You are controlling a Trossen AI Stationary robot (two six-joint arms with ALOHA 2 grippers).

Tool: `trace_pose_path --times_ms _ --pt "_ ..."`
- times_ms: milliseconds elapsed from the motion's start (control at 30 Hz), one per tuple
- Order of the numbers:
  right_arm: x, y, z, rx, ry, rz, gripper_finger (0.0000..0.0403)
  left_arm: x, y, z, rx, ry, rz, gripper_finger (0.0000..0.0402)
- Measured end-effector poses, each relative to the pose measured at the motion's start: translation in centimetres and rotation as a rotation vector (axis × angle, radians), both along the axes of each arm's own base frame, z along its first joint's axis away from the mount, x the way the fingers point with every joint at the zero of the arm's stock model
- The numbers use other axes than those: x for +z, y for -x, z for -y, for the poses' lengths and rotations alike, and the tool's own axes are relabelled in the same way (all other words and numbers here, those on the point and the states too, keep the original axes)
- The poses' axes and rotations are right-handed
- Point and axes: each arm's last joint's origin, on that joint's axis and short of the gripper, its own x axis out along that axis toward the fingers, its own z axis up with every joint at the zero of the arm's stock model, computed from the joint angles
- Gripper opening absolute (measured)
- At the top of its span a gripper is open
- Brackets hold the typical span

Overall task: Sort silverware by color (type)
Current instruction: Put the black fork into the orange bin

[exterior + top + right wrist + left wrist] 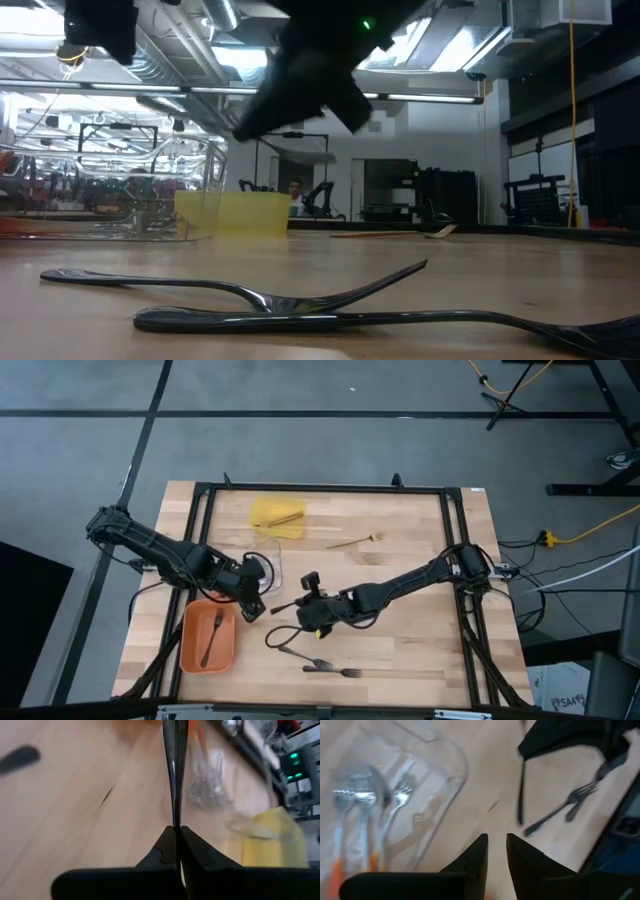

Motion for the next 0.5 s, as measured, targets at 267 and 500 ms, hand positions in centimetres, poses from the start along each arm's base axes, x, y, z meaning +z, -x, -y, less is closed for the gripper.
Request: trace_pose_path --times_ms 267,500 --pt "2.8 -1.2 -0.2 0.038 0.034 0.094 0.0000 0.6 -1.0 0.4 0.057 0.079 0.113 0.0064" --pt "4.5 -1.7 -0.3 0.038 0.052 0.142 0.0000 0.6 -1.1 0.4 0.077 0.096 0.126 0.0064"
